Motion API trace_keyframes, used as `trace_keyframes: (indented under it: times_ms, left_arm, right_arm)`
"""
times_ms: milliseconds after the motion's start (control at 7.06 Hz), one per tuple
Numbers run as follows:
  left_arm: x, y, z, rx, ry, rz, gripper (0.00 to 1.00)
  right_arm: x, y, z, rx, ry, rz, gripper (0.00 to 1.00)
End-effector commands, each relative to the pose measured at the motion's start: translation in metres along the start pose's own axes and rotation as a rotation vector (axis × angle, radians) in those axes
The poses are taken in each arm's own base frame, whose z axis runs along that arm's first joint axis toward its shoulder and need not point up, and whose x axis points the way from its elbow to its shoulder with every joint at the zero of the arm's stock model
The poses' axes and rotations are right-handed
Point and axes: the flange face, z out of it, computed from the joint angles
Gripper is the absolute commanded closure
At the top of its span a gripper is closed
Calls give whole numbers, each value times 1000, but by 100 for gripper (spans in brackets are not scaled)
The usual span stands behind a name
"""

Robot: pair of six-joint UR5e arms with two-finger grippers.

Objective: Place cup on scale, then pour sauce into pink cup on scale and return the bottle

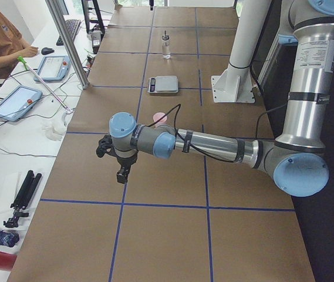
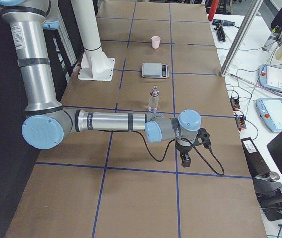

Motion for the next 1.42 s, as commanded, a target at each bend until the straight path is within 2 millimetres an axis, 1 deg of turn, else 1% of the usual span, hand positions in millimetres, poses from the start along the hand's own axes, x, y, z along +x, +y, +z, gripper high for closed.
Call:
trace_keyframes:
  times_ms: [0, 142, 283, 425, 567, 708, 850, 992, 1133, 1275]
  left_arm:
    - [-18, 13, -15, 31, 16, -24, 0]
    - [-12, 10, -22, 43, -3, -16, 0]
    - [-7, 9, -22, 44, -18, -3, 0]
    - [-14, 23, -14, 26, -6, -23, 0]
    - [-8, 25, -19, 37, -4, -9, 0]
    - [-3, 22, 11, 7, 8, 30, 0]
    - [12, 18, 14, 51, 16, 108, 0]
    - [45, 14, 43, 27, 50, 198, 0]
    - [67, 8, 51, 31, 69, 158, 0]
    - [121, 0, 64, 37, 114, 100, 0]
  right_arm:
    - [3, 14, 4, -4, -4, -3, 0]
    - [3, 16, 6, -8, -9, 0, 0]
    - [3, 20, 8, -13, -17, 5, 0]
    - [5, 22, 12, -22, -34, 19, 0]
    - [10, 33, 20, -38, -36, 32, 0]
    - [-2, 32, 8, -16, -51, 17, 0]
    - [-6, 30, 5, -9, -55, 9, 0]
    - [-9, 29, 3, -3, -72, 0, 0]
    - [-9, 31, 5, -8, -81, 1, 0]
    - [-12, 31, 4, -7, -95, -1, 0]
